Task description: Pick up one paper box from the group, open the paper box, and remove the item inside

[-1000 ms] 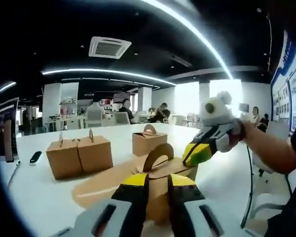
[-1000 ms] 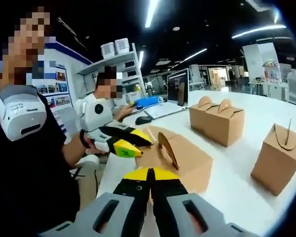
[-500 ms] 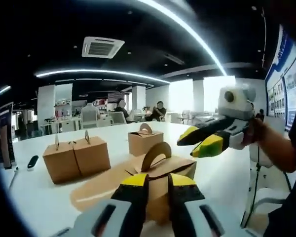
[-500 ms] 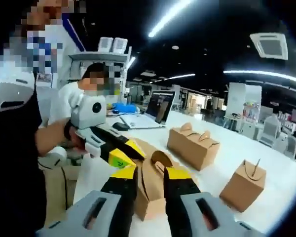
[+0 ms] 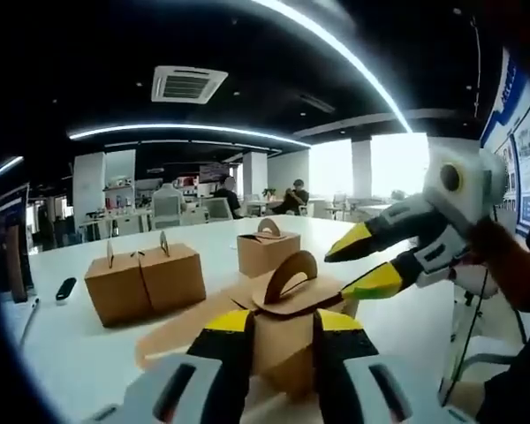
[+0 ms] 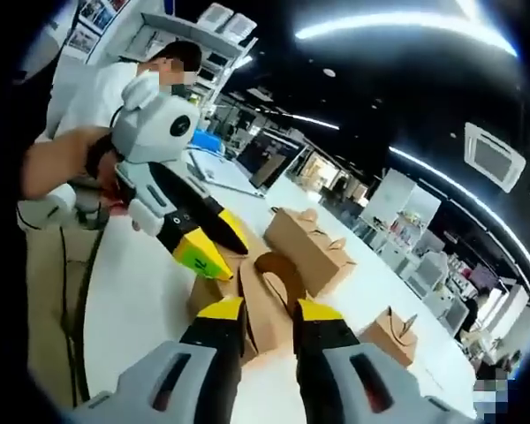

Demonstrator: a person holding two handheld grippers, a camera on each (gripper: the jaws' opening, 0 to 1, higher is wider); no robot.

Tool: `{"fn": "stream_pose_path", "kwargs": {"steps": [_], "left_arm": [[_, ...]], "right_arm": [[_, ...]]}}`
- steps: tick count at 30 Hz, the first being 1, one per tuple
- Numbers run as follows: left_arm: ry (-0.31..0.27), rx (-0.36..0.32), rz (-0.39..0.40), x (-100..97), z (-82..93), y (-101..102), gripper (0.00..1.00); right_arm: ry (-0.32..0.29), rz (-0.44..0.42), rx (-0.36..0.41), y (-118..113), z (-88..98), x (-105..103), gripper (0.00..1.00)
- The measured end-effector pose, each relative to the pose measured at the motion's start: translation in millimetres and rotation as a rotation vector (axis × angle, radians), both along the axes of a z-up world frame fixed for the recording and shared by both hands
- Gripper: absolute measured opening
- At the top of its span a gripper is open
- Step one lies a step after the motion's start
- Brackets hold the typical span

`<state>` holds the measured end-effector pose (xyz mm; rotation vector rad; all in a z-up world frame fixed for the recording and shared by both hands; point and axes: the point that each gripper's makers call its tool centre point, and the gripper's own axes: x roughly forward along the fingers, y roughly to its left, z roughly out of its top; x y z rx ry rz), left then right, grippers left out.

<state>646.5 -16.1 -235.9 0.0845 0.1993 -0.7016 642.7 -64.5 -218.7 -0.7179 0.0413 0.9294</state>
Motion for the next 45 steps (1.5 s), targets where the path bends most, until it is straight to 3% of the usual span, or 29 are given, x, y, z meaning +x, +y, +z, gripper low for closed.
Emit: {"fn": "stream_pose_path", "kwargs": {"steps": [5,15,24,33,36,45], "left_arm": [[0.016,-0.010,-0.010,1.2,-1.4,0,0.29],[0.040,0.006,-0.052,4.1,-2.9,-1,0.30],[0.055,0.046,-0.084,4.6,-3.8,-2,0.31],[0.046,0.085,-0.090,4.8,-5.4,-3,0.31],[0.050,0.088,-0.095,5.3,-5.6,-2,0.31],[0.048,0.120,-0.089,8.1,-5.5,-3,0.31]], "right_arm": [[-0.090,0.006,-0.155,6,-3.5,3,0.20],[-0.208,0.018,-0.448,20,-9.9,0,0.12],[-0.274,-0.030,-0.545,27,-12.7,5,0.10],[-0.276,-0.066,-0.567,26,-16.3,6,0.03],[-0.309,-0.085,-0.546,25,-12.6,6,0.03],[-0.333,-0.129,-0.369,17,2.8,8,0.02]]}}
